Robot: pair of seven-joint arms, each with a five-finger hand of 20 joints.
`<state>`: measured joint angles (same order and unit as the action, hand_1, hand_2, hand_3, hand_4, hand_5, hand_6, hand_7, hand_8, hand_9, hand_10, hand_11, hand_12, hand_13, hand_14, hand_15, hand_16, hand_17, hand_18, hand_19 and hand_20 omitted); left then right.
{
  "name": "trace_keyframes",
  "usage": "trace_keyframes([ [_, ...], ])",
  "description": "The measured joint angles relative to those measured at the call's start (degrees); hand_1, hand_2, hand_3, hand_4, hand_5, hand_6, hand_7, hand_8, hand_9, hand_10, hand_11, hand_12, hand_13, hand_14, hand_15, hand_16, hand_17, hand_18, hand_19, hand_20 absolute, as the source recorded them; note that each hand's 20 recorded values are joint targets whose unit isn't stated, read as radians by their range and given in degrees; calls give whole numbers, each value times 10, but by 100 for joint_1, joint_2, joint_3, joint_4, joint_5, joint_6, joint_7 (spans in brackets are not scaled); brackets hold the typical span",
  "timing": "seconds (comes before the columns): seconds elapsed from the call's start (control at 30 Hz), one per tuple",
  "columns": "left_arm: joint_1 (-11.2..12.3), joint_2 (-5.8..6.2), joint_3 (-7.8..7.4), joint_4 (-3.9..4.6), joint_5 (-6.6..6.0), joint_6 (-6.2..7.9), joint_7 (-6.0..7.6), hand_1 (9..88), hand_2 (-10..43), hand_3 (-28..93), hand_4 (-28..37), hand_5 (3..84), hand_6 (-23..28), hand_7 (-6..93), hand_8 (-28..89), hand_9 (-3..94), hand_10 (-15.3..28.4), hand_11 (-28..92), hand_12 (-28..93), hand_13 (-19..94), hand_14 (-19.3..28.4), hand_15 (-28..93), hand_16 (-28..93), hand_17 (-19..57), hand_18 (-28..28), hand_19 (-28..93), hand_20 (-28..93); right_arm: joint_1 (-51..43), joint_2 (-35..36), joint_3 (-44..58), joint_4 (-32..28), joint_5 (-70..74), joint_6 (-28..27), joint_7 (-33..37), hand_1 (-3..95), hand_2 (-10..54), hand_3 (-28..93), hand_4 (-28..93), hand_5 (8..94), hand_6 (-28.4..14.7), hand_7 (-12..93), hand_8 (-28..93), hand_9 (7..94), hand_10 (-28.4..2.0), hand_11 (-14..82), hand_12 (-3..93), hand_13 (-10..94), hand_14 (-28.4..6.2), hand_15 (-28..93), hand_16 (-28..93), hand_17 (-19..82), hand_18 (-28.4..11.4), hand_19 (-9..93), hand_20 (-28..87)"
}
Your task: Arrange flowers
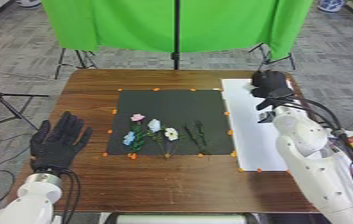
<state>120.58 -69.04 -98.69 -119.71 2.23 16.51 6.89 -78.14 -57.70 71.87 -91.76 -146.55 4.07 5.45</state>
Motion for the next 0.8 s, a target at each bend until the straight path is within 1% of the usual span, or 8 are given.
trace_keyframes([
  [0.07, -3, -2, 2, 3, 4, -4, 0, 284, 152, 754, -283, 481, 88, 193, -113, 433, 150, 333, 147, 336, 164, 536, -69, -50, 163, 433, 184, 105, -37, -231, -200, -206, -202, -346, 644, -95, 720, -283, 728, 12, 459, 10, 839, -68, 132, 463, 655, -57, 504, 491, 326, -196, 816, 471],
  [0.17, -13, -2, 14, 8, 9, -5, 0, 284, 152, 755, -283, 480, 88, 193, -113, 433, 150, 334, 148, 336, 164, 536, -68, -49, 162, 432, 184, 278, -214, -550, -256, -461, -444, -671, 644, -95, 720, -283, 727, 12, 460, 10, 837, -69, 133, 464, 652, -57, 506, 490, 326, -196, 816, 472],
  [0.37, -28, -1, 21, 13, 9, -3, 3, 284, 152, 758, -283, 482, 87, 194, -113, 436, 150, 334, 149, 336, 164, 536, -67, -49, 162, 432, 184, 349, -585, -1011, -231, -882, -579, -1147, 642, -95, 727, -283, 728, 12, 463, 9, 841, -69, 136, 462, 651, -63, 525, 495, 325, -200, 818, 474],
  [0.57, -11, 1, -2, 9, 8, -1, 11, 286, 154, 755, -283, 484, 87, 195, -113, 438, 150, 334, 150, 340, 164, 536, -66, -48, 162, 433, 184, 167, -692, -1166, -360, -1023, -901, -1013, 641, -95, 731, -283, 731, 9, 460, 12, 841, -73, 137, 463, 647, -69, 531, 495, 325, -204, 821, 475],
  [0.7, -8, 1, -33, 8, -3, 9, 2, 286, 157, 753, -283, 487, 88, 195, -113, 439, 150, 334, 150, 341, 164, 537, -66, -48, 162, 434, 184, 54, -679, -1265, -478, -959, -1259, -585, 642, -95, 730, -283, 733, 7, 452, 9, 838, -73, 137, 462, 644, -71, 533, 492, 324, -206, 823, 474],
  [0.8, -10, 0, -47, 8, -3, 9, -16, 286, 157, 753, -283, 487, 87, 195, -113, 441, 151, 333, 150, 341, 165, 538, -66, -48, 162, 434, 184, 4, -673, -1311, -481, -925, -1300, -434, 640, -95, 734, -283, 721, 7, 429, -8, 826, -77, 122, 435, 636, -69, 529, 481, 320, -207, 819, 470],
])
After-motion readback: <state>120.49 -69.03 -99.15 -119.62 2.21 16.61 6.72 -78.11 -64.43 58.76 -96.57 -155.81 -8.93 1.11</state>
